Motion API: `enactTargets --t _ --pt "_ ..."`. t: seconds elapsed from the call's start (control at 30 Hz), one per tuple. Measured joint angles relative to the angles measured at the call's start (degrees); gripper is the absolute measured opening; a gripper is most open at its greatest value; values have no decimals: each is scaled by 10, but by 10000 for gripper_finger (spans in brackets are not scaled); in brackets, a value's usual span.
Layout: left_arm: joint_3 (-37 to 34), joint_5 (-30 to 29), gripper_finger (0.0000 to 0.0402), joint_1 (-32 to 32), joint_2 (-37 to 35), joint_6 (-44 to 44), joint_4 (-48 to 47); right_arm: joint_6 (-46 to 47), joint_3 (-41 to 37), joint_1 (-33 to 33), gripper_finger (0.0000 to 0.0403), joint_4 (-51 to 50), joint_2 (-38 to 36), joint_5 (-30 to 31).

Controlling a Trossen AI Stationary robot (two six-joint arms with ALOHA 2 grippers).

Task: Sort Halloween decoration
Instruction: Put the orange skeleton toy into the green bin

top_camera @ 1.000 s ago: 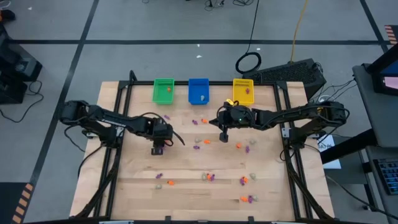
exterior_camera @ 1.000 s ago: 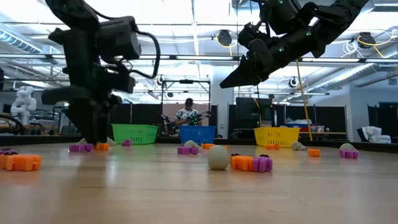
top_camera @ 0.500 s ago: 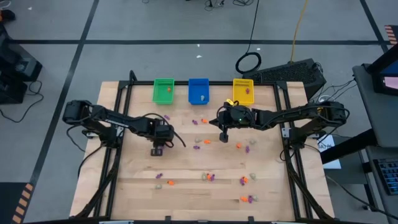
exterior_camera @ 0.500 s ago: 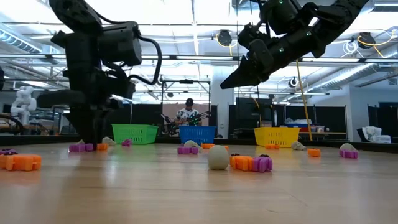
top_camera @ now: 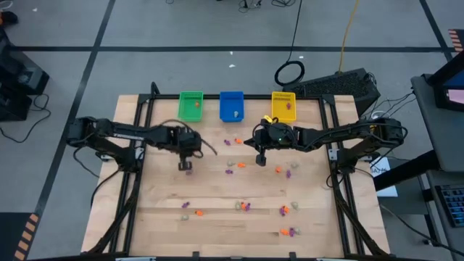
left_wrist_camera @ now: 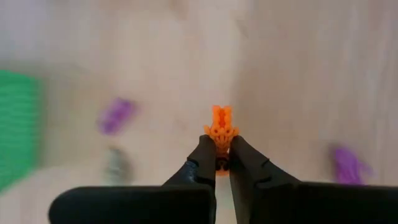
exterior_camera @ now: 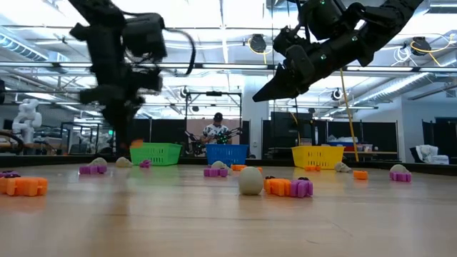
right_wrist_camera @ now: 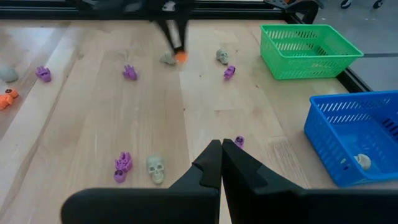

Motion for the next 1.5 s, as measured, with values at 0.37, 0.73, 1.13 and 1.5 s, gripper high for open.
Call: enactTargets --t 0.37,0.73,1.13,1.5 --pt "81 -28 14 274 -12 21 24 0 0 0 0 -1 0 0" --pt "154 53 14 393 141 63 38 1 0 0 0 -1 0 0" --pt "201 65 15 403 226 82 36 2 0 0 0 -6 0 -2" --pt "201 49 82 409 231 81 38 2 0 0 0 -10 0 -2"
